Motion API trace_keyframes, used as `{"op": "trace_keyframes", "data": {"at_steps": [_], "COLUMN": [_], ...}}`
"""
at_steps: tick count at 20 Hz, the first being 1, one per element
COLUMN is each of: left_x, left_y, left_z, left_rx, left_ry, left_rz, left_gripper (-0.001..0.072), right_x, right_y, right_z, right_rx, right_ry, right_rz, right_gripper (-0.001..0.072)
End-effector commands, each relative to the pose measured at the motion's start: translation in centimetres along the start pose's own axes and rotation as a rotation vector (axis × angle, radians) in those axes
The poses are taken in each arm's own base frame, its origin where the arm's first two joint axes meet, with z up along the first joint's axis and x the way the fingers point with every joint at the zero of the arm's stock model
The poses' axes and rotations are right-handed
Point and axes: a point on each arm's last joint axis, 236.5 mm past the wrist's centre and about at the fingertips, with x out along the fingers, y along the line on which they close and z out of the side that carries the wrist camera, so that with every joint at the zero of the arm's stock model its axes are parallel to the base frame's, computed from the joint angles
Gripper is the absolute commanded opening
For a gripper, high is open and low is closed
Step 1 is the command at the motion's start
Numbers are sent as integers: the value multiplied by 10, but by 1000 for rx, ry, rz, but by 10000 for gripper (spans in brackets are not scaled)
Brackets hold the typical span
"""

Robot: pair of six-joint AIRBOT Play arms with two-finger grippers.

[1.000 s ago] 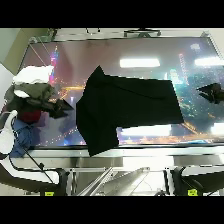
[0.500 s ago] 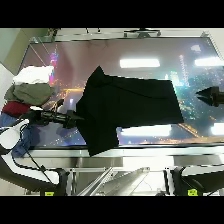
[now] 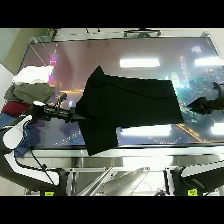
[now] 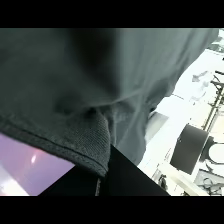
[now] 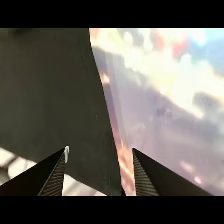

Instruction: Fold the shirts.

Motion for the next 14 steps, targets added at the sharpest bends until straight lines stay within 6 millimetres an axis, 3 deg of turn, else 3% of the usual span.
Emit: {"op": "trace_keyframes", "data": {"at_steps": [1, 5, 9, 10, 12, 14], "left_x": [-6, -6, -6, -6, -6, -6], "left_y": [-9, -10, -10, -10, -10, -17], "left_z": [8, 6, 6, 6, 6, 11], "left_rx": [17, 16, 16, 16, 16, 18], "left_ry": [-5, 1, 1, 1, -1, -18], "left_rz": [-9, -12, -13, -13, -14, -41], "left_gripper": [13, 14, 14, 15, 15, 22], "right_x": [31, 50, 56, 57, 61, 65], "right_y": [1, -7, 2, 5, 10, 28], "right_z": [-22, -51, -54, -54, -53, -49], "right_rx": [-6, 33, 22, 18, 9, 7], "right_ry": [154, 322, 351, 352, 359, 346], "right_rz": [5, -41, -21, -19, -14, 42], "right_gripper": [463, 461, 451, 355, 315, 17]}}
